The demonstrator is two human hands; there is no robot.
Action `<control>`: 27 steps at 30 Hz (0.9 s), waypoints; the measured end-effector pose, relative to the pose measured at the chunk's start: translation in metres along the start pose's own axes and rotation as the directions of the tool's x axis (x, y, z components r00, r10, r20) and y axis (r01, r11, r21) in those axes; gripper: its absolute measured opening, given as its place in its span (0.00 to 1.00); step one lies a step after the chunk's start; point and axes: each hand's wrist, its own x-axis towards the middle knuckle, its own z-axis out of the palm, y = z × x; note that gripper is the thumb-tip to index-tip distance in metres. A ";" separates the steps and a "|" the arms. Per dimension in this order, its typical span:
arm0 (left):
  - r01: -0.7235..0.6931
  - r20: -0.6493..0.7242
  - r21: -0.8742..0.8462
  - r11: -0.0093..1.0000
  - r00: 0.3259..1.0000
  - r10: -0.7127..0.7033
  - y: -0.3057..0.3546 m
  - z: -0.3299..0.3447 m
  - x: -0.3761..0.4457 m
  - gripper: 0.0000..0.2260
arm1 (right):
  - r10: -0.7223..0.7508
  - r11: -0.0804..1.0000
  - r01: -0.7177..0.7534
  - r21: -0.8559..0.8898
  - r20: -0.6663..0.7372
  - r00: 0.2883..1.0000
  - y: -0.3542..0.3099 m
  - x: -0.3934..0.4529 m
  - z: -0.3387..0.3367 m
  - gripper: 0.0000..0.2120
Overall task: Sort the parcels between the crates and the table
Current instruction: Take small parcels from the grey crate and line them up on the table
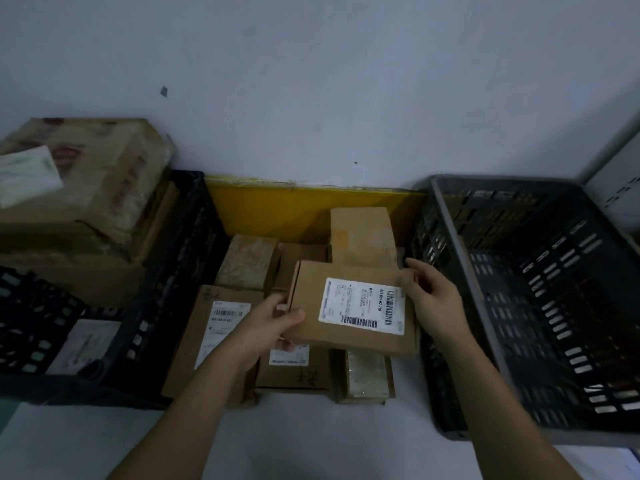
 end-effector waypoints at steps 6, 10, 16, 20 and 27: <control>0.040 0.015 -0.339 0.940 0.999 -0.037 -0.042 -0.014 -0.020 0.20 | 0.124 0.991 -0.131 0.038 0.141 0.982 0.021 -0.019 0.019 0.32; -0.026 -0.073 -0.472 0.881 0.997 -0.010 -0.055 -0.001 -0.026 0.21 | 0.125 0.966 -0.173 0.193 0.238 0.963 0.012 -0.030 0.035 0.26; 0.050 -0.126 -0.438 0.898 0.985 -0.116 -0.051 0.000 -0.030 0.20 | 0.017 0.960 -0.081 0.269 0.231 0.973 -0.010 -0.017 0.049 0.20; 0.039 -0.253 -0.022 0.999 0.966 -0.044 -0.048 -0.018 -0.037 0.16 | -0.014 0.994 -0.017 0.104 0.295 0.955 -0.010 -0.010 0.068 0.27; 0.056 -0.555 0.380 0.923 0.812 0.179 -0.076 -0.006 -0.043 0.13 | -0.137 0.940 0.218 -0.262 0.293 0.946 0.013 -0.037 0.114 0.17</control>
